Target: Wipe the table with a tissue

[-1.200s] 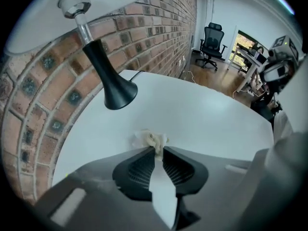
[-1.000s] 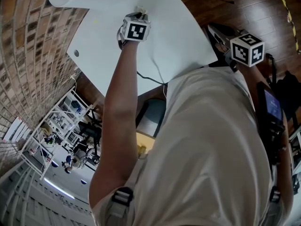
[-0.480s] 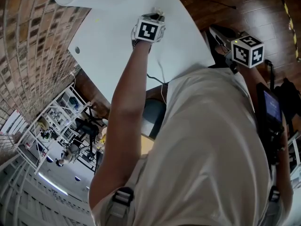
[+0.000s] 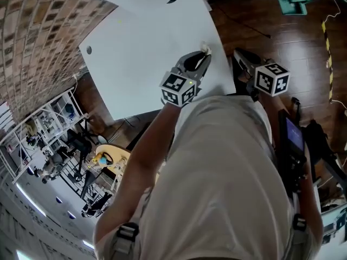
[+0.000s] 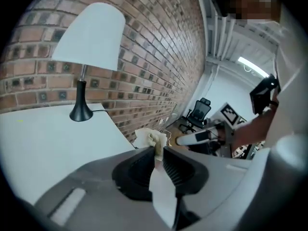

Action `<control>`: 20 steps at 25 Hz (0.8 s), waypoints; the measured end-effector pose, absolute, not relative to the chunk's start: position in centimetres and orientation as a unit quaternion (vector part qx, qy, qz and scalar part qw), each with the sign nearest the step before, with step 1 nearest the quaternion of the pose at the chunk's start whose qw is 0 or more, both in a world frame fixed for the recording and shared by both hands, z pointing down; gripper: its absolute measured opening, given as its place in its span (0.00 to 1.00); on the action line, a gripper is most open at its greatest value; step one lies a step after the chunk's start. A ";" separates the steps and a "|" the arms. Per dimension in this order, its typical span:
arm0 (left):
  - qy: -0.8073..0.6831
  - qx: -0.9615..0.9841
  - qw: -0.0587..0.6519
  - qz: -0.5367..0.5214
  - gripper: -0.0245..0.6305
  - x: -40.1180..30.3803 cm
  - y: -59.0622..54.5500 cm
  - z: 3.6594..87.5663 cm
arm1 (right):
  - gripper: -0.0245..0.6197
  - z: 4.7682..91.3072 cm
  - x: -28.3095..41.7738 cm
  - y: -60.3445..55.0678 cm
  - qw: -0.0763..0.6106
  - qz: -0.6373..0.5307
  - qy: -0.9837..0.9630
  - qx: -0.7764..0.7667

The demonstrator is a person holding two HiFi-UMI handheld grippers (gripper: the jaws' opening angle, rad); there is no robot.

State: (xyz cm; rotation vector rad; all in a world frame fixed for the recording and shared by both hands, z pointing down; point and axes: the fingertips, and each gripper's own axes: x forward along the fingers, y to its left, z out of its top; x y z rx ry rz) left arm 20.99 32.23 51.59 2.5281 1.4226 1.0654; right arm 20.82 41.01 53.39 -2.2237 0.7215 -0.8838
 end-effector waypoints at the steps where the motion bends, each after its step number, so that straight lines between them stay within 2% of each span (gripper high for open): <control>1: 0.466 0.815 0.025 0.344 0.14 19.9 32.2 51.4 | 0.06 53.4 20.9 40.3 0.315 -0.337 0.281 -0.842; 7: 0.456 0.819 0.032 0.348 0.14 16.8 29.6 51.8 | 0.06 53.1 20.3 36.4 0.295 -0.340 0.323 -0.833; 14: 0.416 0.838 0.035 0.352 0.14 16.9 24.4 52.8 | 0.06 52.3 19.5 33.8 0.262 -0.336 0.317 -0.847; 20: 0.396 0.825 -0.052 0.400 0.14 22.3 22.2 57.5 | 0.06 51.9 17.0 34.5 0.254 -0.346 0.287 -0.856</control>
